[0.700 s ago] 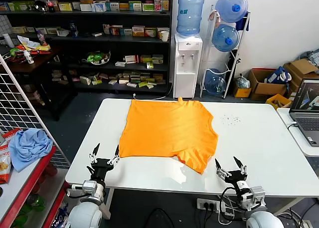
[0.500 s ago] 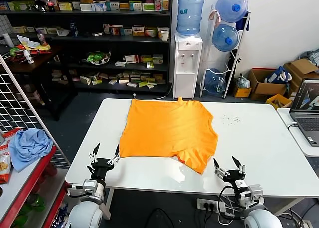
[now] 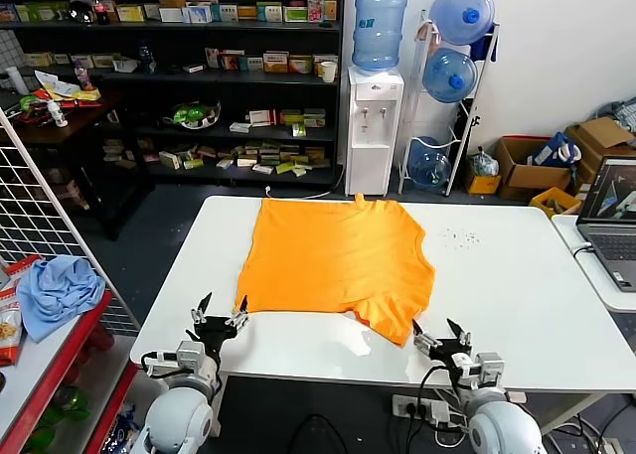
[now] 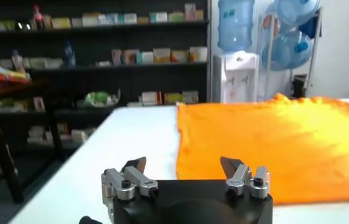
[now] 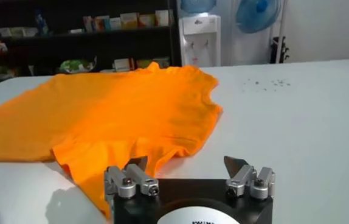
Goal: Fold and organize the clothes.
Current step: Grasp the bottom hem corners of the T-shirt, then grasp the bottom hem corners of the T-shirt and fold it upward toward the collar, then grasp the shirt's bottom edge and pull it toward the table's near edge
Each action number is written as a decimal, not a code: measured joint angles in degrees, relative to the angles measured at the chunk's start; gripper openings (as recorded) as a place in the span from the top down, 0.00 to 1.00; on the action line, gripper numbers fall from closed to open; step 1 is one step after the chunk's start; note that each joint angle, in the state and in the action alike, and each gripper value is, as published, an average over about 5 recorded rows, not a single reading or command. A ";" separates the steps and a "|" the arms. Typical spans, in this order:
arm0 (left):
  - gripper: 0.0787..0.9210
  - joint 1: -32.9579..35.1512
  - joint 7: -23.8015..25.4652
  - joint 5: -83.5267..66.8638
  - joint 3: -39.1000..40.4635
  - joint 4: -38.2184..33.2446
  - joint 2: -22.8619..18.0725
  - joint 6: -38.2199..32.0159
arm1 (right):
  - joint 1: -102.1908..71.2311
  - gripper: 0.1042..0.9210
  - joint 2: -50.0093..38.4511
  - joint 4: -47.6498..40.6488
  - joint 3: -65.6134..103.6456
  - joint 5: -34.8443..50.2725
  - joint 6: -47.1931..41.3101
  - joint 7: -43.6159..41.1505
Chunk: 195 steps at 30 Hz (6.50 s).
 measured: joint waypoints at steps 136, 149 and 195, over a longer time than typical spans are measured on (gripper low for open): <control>0.13 -0.56 -4.80 -6.93 3.59 0.17 4.17 2.01 | -1.12 0.12 -14.02 4.69 -1.90 3.29 -8.46 3.55; 0.29 -1.07 -4.89 -8.35 4.11 2.36 4.02 3.58 | -0.47 0.37 -13.43 2.59 -3.08 3.61 -8.36 3.05; 0.45 4.25 -3.68 -7.76 4.00 -3.53 4.48 1.99 | -9.50 0.96 -17.86 11.71 -1.97 4.42 -10.57 6.90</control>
